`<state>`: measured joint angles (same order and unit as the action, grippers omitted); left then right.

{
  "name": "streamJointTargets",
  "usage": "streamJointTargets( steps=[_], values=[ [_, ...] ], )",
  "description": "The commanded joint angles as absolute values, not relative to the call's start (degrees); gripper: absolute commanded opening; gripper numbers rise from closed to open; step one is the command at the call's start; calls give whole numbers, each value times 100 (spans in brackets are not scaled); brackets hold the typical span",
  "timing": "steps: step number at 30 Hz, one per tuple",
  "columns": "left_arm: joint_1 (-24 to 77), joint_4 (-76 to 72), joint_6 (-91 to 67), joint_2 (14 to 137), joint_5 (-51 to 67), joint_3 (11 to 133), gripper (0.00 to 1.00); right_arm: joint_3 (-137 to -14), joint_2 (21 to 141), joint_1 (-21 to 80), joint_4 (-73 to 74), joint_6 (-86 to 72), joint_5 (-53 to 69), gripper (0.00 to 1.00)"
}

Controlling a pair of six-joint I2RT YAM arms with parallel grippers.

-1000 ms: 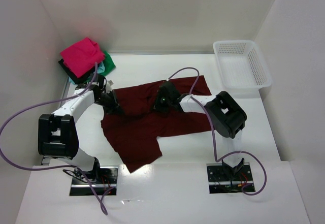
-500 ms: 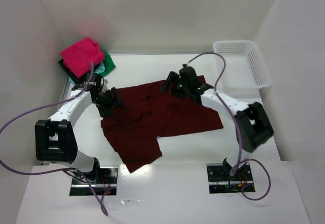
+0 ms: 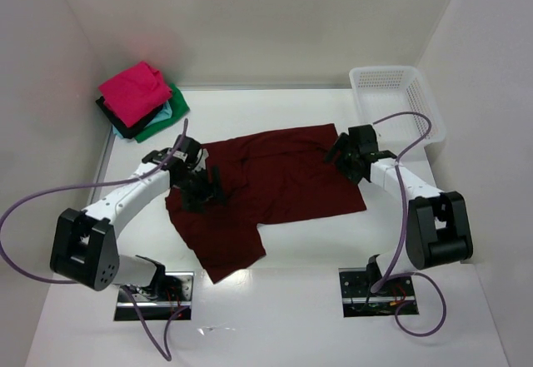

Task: Fold and stack the t-shirts
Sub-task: Grap the side of the flattened tshirt closest away from the robot with both arms

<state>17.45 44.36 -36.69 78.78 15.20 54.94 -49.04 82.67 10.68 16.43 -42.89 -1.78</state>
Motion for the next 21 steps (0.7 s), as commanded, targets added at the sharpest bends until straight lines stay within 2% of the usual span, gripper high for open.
streamJointTargets(
  steps=[1,10,21],
  values=[
    [2142,4886,-4165,7376,1459,5213,81,-4931,8033,784,1880,-4114,-448,87],
    [3102,5308,-5114,6926,1169,4702,81,-4931,8288,378,2127,-3867,-457,88],
    [3832,5977,-5554,7329,756,4649,87,-4501,8367,378,2188,-4324,-571,88]
  ],
)
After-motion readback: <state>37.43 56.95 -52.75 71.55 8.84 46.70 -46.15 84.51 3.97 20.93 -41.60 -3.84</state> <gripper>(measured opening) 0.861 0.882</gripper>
